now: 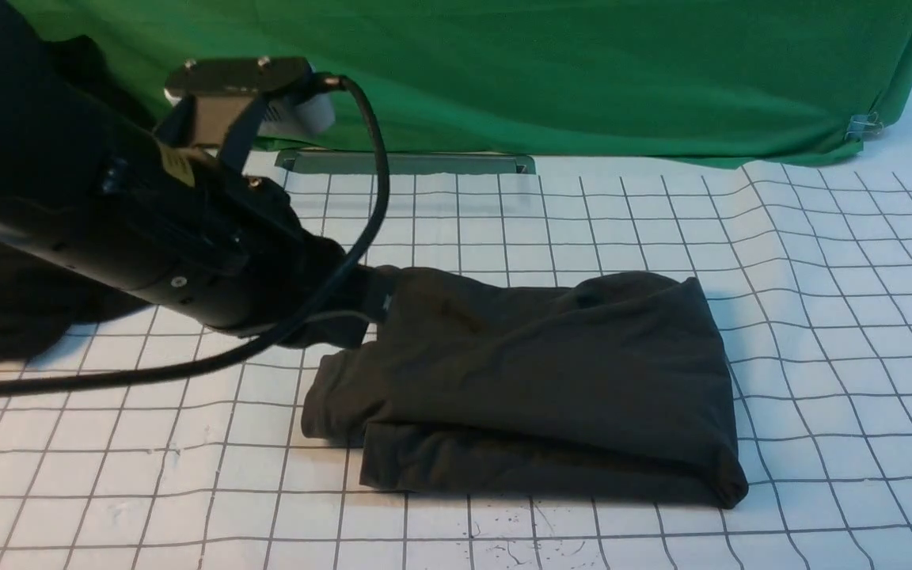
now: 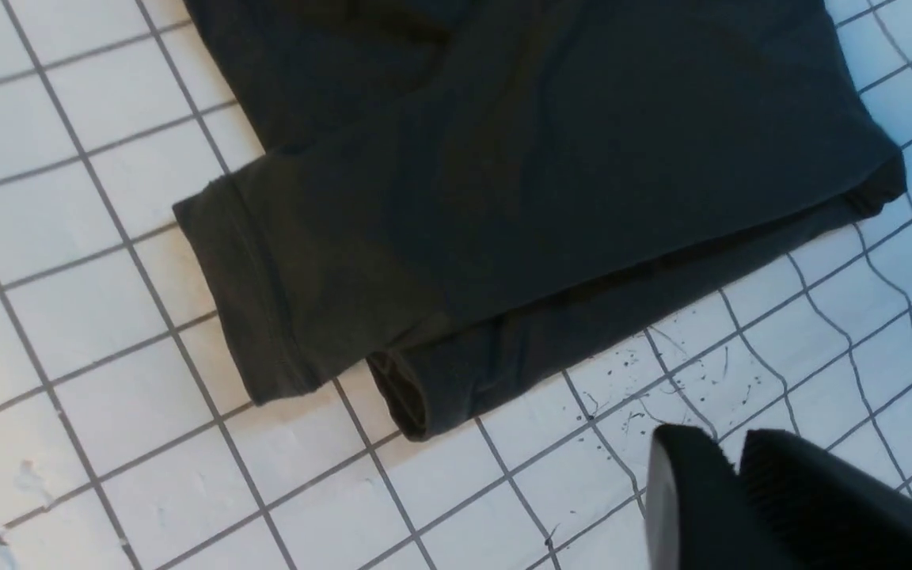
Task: Fold a long-sleeved shirt over a white checkered tablecloth.
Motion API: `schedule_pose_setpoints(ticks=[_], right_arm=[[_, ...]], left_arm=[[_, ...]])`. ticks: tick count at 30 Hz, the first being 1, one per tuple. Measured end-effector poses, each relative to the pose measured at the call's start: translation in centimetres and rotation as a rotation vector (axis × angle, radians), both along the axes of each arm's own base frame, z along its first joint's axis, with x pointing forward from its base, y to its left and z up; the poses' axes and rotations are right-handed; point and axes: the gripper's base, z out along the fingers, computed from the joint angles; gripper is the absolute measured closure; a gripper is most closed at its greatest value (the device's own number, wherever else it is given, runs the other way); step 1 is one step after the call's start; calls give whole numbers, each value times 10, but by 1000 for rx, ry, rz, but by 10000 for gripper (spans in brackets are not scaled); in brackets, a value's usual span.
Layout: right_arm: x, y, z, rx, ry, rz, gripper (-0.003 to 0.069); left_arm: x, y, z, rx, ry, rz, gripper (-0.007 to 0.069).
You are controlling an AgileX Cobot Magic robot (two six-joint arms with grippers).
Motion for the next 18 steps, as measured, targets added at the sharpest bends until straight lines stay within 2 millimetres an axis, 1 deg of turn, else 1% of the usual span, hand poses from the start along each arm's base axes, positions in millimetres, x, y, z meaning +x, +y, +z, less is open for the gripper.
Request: schedule_pose_setpoints(ticks=[3,4,5,6,7,8,11,12,13,14,18], right_arm=[[-30,-13,-4,61,-154,1,660],[-31,-13,-4,65,-165,0,661],[-38,-17,-12,94,-253,1,662],[-39,-18,-17,107,-302,1,662],[-41,-18,-16,114,-319,1,662],[-39,-18,-27,136,-374,-4,662],[-25,-13,-47,183,-483,-15,662],[-24,-13,-48,184,-487,-16,662],[-16,-9,-56,183,-528,-17,662],[-12,-8,-61,173,-549,-15,662],[-2,-4,-72,136,-570,-9,664]], left_arm=[[0,0,-5,-7,5,3,613],[0,0,-5,-7,4,4,613],[0,-1,-6,-17,2,7,615],[0,-1,-6,-20,4,8,615],[0,-1,-6,-22,4,8,616],[0,-2,-6,-26,6,9,617],[0,-2,-6,-36,6,11,617],[0,-2,-6,-36,6,11,617],[0,-2,-6,-40,8,11,617],[0,-2,-6,-41,9,11,617],[0,-3,-6,-52,11,13,617]])
